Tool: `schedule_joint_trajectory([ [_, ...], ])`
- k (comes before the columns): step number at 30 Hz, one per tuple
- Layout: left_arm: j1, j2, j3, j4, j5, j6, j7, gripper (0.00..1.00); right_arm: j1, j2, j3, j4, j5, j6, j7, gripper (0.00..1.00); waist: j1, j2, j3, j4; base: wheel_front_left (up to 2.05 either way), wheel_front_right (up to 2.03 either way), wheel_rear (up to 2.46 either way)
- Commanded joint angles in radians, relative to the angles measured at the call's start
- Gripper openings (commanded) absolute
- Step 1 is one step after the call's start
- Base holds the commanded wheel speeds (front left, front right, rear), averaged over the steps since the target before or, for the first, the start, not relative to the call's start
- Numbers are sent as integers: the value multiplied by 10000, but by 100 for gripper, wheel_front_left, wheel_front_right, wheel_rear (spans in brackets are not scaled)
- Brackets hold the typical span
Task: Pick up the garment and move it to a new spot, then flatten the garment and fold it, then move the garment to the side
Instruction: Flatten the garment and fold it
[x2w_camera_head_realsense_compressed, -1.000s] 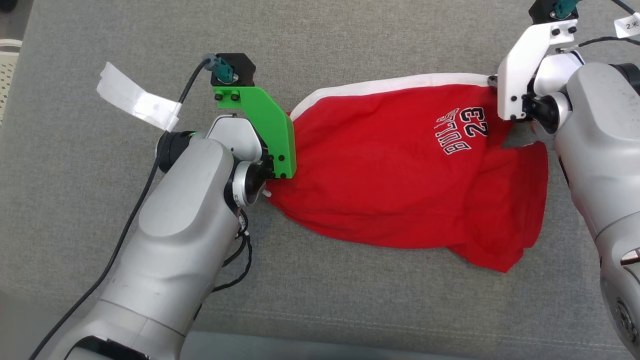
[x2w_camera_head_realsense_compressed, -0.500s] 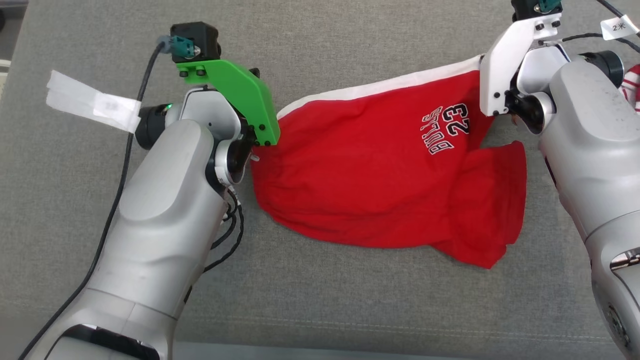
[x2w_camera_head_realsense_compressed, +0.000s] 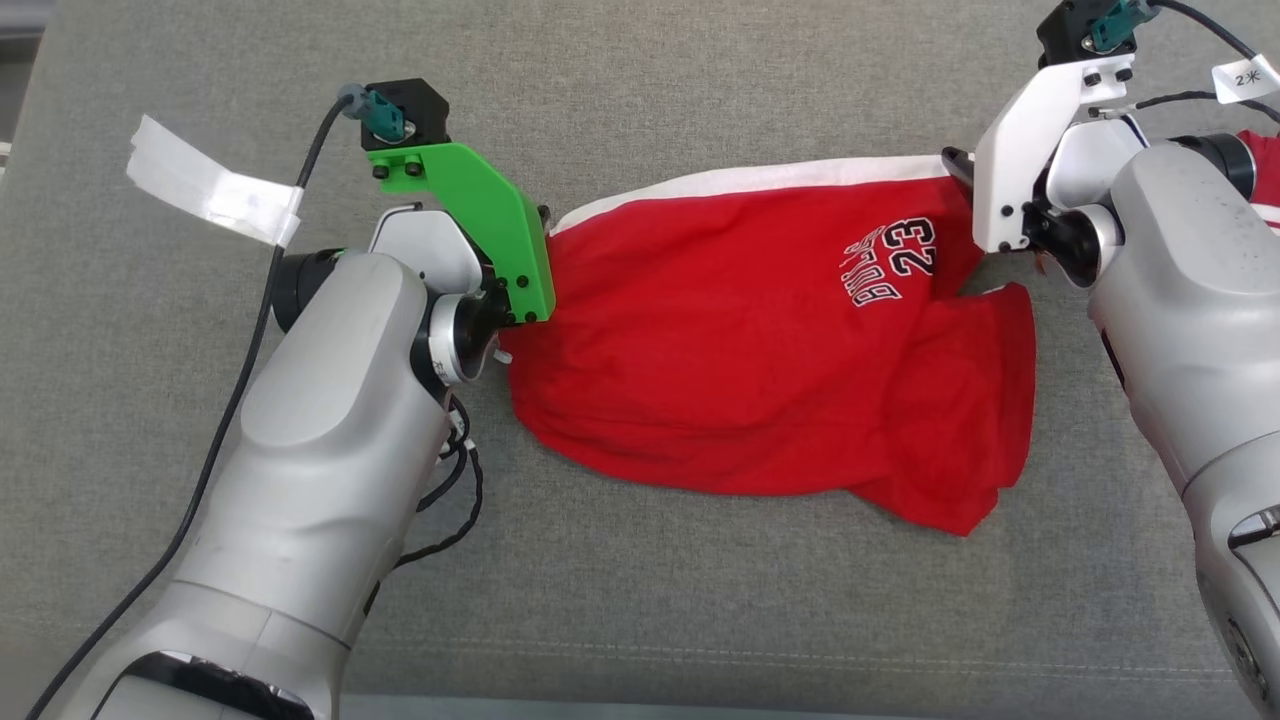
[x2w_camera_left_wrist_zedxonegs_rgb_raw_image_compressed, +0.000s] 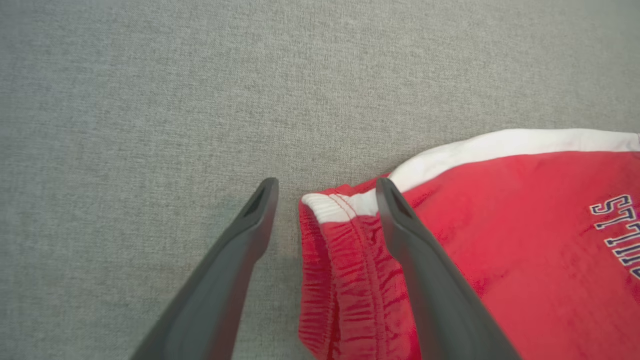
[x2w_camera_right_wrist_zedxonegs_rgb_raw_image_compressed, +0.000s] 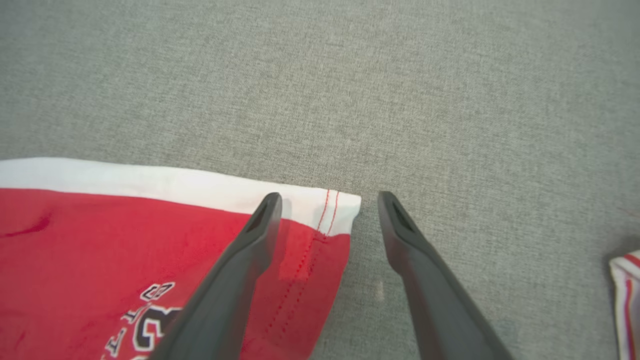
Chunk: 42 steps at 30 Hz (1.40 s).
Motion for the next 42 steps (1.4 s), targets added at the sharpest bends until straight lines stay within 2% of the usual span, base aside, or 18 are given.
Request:
schedule_joint_trajectory([
  [1,110,28,-38,-50,-70,31,90,100,140,-44,41,40,40,-16,-32,100,0,0,21,3,0,0,0],
  [7,198,100,-219,-200,-14,241,552,100,-59,-62,258,161,93,-16,-30,100,0,0,179,-49,0,0,0],
  [8,193,100,-226,-241,-40,262,617,96,-109,-69,286,169,112,-16,-35,100,0,0,229,-53,0,0,0],
  [10,188,106,-222,-333,-90,293,670,56,-163,-57,340,209,140,-16,-58,100,0,0,308,-49,0,0,0],
  [11,199,120,-243,-360,-81,326,719,45,-171,-29,371,233,168,-16,-62,100,0,0,336,-47,0,0,0],
  [13,247,130,-281,-388,-118,348,869,32,-163,20,450,269,217,-16,-53,100,0,0,377,-44,0,0,0],
  [17,268,183,-342,-510,-74,408,996,13,-148,11,629,310,342,-16,8,100,0,0,461,-14,0,0,0],
  [18,287,192,-350,-542,-77,413,1019,4,-150,-2,667,310,357,-16,-5,100,0,0,479,-8,0,0,0],
  [19,299,200,-357,-581,-88,424,1036,0,-152,-12,708,309,395,-16,-6,100,0,0,495,-3,0,0,0],
  [20,307,207,-363,-619,-97,433,1035,0,-154,-31,745,306,407,-16,-12,100,0,0,508,3,0,0,0],
  [21,314,220,-366,-665,-92,438,1005,0,-152,-42,791,311,442,-16,9,91,0,0,516,7,0,0,0],
  [22,316,228,-366,-693,-90,445,978,0,-155,-55,831,315,465,-16,33,68,0,0,522,9,0,0,0],
  [23,315,229,-362,-726,-101,422,942,0,-157,-71,872,312,487,-16,38,49,0,0,525,11,0,0,0],
  [25,320,230,-344,-767,-125,395,868,0,-153,-106,935,303,546,-16,13,22,0,0,529,13,0,0,0],
  [26,330,230,-333,-796,-137,367,798,0,-154,-119,975,299,585,-16,20,0,0,0,528,12,0,0,0],
  [33,138,225,68,-992,-293,115,-241,0,-400,-248,1168,13,862,-16,-331,0,0,0,504,-45,0,0,0],
  [42,-805,203,1036,-1001,-751,-529,-2196,0,-1347,-75,749,-560,1199,-16,-2183,0,0,0,766,-355,0,0,0],
])
